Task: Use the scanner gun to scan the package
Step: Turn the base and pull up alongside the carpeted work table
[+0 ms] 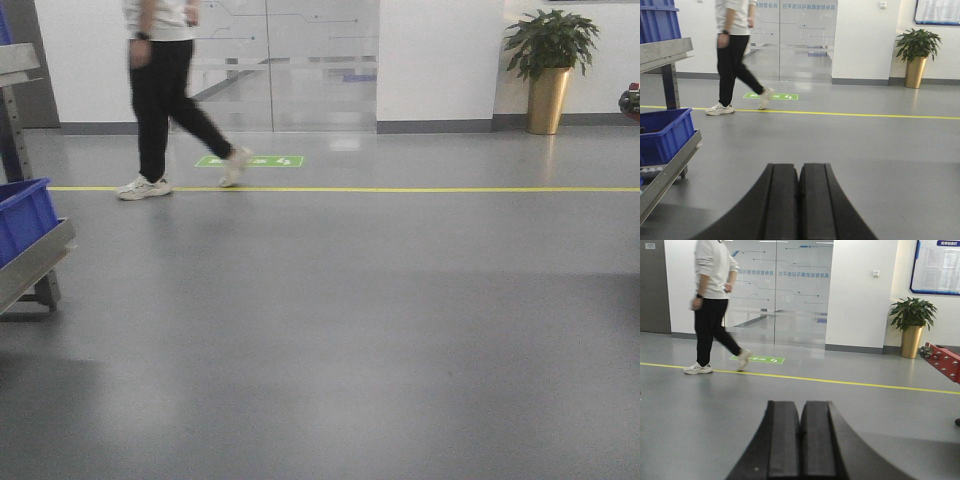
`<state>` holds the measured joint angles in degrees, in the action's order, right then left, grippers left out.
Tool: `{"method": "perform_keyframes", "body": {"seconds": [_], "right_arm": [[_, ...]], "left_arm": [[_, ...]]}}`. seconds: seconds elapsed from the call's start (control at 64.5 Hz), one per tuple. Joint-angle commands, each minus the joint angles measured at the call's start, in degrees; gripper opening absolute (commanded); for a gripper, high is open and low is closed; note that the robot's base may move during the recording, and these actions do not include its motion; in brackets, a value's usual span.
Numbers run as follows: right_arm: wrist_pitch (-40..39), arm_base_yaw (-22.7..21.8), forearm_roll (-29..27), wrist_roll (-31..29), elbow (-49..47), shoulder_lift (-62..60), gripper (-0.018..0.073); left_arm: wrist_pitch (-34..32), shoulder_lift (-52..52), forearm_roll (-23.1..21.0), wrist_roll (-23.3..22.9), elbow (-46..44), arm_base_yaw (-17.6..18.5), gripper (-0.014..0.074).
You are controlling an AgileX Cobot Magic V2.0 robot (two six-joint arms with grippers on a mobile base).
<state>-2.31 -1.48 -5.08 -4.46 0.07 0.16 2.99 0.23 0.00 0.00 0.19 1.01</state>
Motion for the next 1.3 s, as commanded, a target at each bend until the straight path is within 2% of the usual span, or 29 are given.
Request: {"method": "perform_keyframes", "body": {"seconds": [0.0, 1.286], "right_arm": [[-1.1, -0.1, 0.3, 0.0, -0.1, -0.2, -0.0162], [-1.1, -0.1, 0.3, 0.0, -0.1, -0.2, -0.0162]], "left_arm": [[-0.9, -0.2, 0.0, 0.0, -0.2, -0.3, -0.0111], [-0.9, -0.2, 0.0, 0.0, -0.2, -0.3, -0.0111]]}}
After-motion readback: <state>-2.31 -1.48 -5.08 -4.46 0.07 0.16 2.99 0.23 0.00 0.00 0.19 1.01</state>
